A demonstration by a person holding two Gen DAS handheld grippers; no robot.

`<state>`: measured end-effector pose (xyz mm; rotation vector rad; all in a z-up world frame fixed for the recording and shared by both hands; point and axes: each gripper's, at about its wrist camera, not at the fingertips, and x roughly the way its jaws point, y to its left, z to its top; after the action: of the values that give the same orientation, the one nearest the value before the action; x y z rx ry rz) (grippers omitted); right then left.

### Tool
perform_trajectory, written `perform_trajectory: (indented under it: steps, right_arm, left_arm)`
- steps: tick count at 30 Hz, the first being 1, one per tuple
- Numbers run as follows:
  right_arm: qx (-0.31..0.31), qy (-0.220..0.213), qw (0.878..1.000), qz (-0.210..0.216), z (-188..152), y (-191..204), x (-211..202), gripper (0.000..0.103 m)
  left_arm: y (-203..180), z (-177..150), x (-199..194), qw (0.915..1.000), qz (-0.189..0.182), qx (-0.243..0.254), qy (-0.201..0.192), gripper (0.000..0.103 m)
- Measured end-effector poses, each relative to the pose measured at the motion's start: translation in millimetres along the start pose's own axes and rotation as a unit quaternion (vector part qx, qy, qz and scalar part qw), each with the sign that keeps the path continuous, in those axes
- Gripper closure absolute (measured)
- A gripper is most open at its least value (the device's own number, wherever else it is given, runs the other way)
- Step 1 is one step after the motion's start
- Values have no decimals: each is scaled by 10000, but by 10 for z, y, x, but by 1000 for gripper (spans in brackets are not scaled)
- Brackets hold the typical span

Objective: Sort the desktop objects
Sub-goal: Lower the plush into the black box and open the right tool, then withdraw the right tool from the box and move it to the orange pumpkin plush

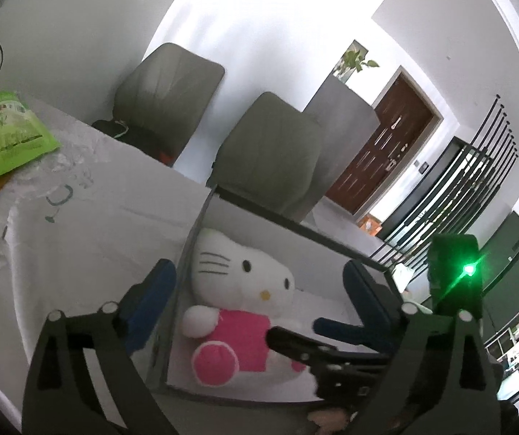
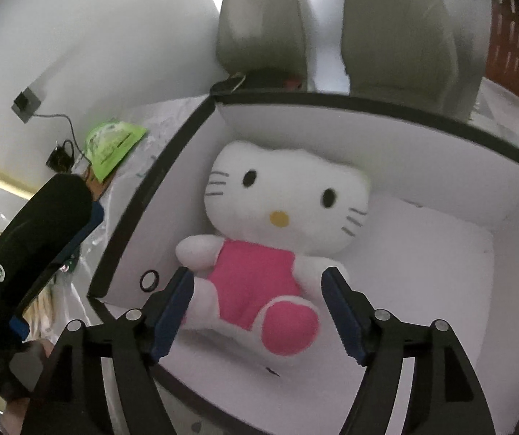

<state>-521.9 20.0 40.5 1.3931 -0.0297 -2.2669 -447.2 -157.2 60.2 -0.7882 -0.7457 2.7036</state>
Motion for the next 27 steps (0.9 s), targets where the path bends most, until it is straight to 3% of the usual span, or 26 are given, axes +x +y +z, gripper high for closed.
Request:
perform_trajectory:
  steps: [1,6,16,27]
  right_arm:
    - [6,-65,10000,-30,-4,-3,-62,20]
    - [64,-532,9986,-24,-96,-62,-557,0]
    - [331,-1248,9915,-134,-383,-168,-1548,0]
    - [347,-1775,9834,-116,-949,-193,-2419,0]
  left_arm:
    - [-33,10,-32,10000,-69,19,-28,0]
    - [-277,44,-177,9989,-94,450,-80,0]
    - [-622,87,-638,9948,-396,813,-473,0]
    - [-870,-9,-913,9904,-739,1039,-542,0]
